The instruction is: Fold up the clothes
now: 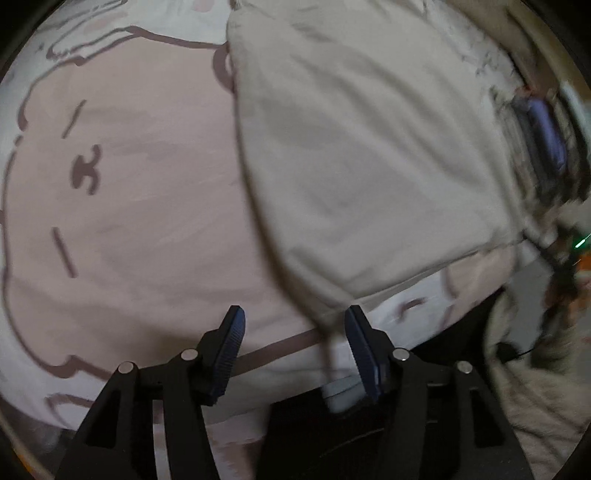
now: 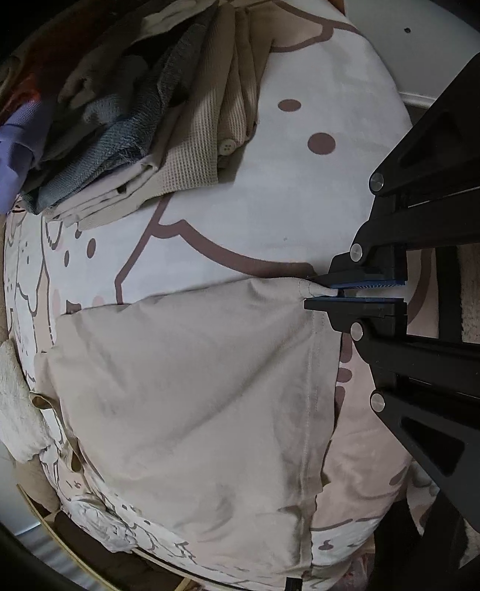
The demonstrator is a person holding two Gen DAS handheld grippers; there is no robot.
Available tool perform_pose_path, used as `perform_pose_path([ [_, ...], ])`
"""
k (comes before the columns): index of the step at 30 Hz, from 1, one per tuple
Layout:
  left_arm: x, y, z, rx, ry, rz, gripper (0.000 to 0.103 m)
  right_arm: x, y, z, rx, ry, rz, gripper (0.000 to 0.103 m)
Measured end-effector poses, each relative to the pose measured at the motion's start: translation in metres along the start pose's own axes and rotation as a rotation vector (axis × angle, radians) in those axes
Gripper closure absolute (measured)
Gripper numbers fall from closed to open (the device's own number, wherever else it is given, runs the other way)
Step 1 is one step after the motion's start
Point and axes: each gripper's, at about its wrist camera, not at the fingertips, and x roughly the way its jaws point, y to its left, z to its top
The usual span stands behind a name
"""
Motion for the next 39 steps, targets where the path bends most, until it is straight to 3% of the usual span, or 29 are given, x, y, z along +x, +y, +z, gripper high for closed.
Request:
perform_pose_path([
  [5, -0.003, -0.008, 0.008, -0.040, -0.014, -0.063, 0.040, -0.001, 0.001, 0.003, 0.005, 0.002, 0.006, 0.100],
  [10, 0.017, -0.011, 0.006, -0.054, 0.039, 0.019, 0.043, 0.000, 0.002, 0.003, 0.015, -0.001, 0.011, 0.100],
  [11, 0.019, -0.015, 0.006, -0.034, 0.043, 0.052, 0.052, -0.001, 0.002, 0.004, 0.016, -0.006, 0.010, 0.100],
  [12, 0.020, -0.018, 0.005, -0.014, 0.047, 0.086, 0.096, -0.002, 0.002, 0.004, 0.018, -0.011, 0.010, 0.100],
  [13, 0.011, -0.015, 0.000, 0.008, 0.051, 0.073, 0.100, -0.003, 0.002, 0.004, 0.018, -0.019, 0.008, 0.100],
  [16, -0.025, -0.028, -0.005, 0.057, -0.043, 0.056, 0.100, -0.021, 0.005, 0.007, -0.004, -0.073, -0.001, 0.100],
  [19, -0.068, -0.023, -0.011, 0.014, -0.112, 0.033, 0.100, -0.046, 0.007, 0.012, -0.043, -0.122, 0.002, 0.100],
  [22, -0.095, -0.025, -0.019, 0.014, -0.114, 0.094, 0.100, -0.070, 0.014, 0.019, -0.097, -0.140, 0.018, 0.100],
  [25, -0.106, -0.027, -0.027, 0.013, -0.068, 0.135, 0.099, -0.090, 0.025, 0.021, -0.169, -0.145, 0.014, 0.100],
  [29, -0.075, -0.026, -0.028, 0.012, 0.037, 0.186, 0.099, -0.093, 0.035, 0.017, -0.251, -0.120, -0.034, 0.100],
  [35, 0.004, -0.004, -0.015, 0.012, 0.191, 0.239, 0.099, -0.021, 0.035, 0.003, -0.225, 0.001, -0.078, 0.100],
  [39, 0.021, 0.002, -0.014, 0.038, 0.232, 0.245, 0.095, 0.011, 0.032, -0.010, -0.213, 0.062, -0.109, 0.100],
])
